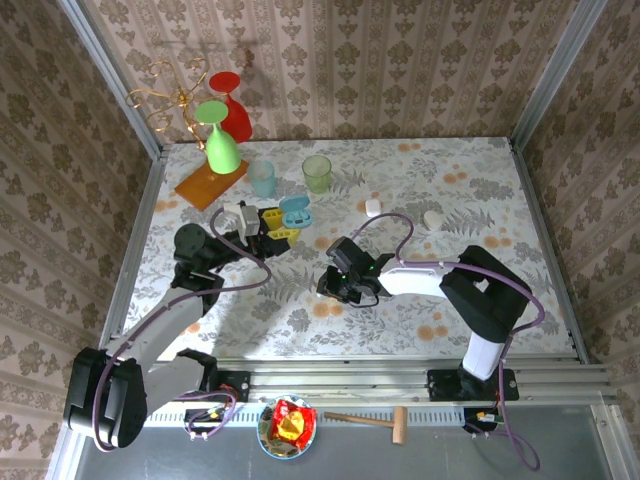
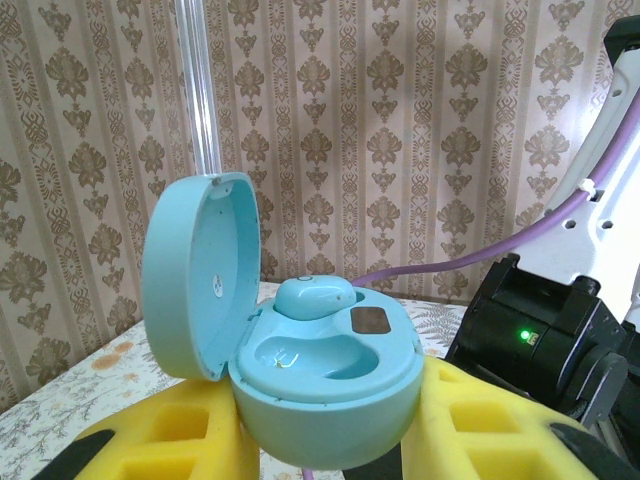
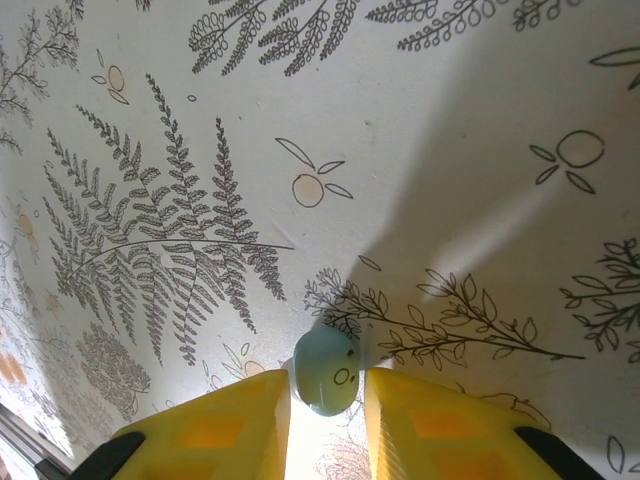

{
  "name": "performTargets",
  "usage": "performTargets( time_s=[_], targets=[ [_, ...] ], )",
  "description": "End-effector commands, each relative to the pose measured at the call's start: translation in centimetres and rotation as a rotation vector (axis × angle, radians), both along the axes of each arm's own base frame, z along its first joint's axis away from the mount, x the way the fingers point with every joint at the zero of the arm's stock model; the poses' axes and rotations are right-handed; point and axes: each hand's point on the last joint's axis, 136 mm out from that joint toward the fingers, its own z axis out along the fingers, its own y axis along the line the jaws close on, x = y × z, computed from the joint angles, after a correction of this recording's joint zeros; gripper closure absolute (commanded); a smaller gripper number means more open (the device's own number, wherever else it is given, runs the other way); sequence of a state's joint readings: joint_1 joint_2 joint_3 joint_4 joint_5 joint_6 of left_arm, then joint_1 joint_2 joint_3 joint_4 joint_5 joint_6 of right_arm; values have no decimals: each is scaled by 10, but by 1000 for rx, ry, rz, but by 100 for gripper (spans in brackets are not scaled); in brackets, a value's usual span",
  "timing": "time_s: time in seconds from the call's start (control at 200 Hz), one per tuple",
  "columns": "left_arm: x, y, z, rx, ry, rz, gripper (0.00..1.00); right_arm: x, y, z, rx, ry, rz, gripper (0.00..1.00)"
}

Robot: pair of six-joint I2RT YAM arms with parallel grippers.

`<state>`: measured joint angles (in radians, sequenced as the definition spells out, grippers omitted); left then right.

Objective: Insert the wireless bluetooth earbuds into the charging case

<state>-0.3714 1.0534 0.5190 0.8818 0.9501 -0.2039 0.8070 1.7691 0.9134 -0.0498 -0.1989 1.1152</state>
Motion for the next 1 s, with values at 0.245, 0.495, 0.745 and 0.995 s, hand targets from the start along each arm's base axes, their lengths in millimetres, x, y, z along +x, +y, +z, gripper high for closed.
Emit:
performTargets(
  time_s=[0.245, 0.495, 0.745, 0.995],
  targets=[
    [-5, 2, 5, -8, -53, -11, 74, 1, 0, -13, -56, 32, 51, 72],
    [-4, 3, 5, -9, -54, -6, 74, 2, -5, -8, -72, 18, 50, 81],
    [3, 4, -2, 5, -62, 23, 74, 7, -25, 32, -152, -83, 55, 83],
    [24, 7, -15, 40, -89, 136, 74, 10, -63, 113, -243, -275, 53, 83]
  ],
)
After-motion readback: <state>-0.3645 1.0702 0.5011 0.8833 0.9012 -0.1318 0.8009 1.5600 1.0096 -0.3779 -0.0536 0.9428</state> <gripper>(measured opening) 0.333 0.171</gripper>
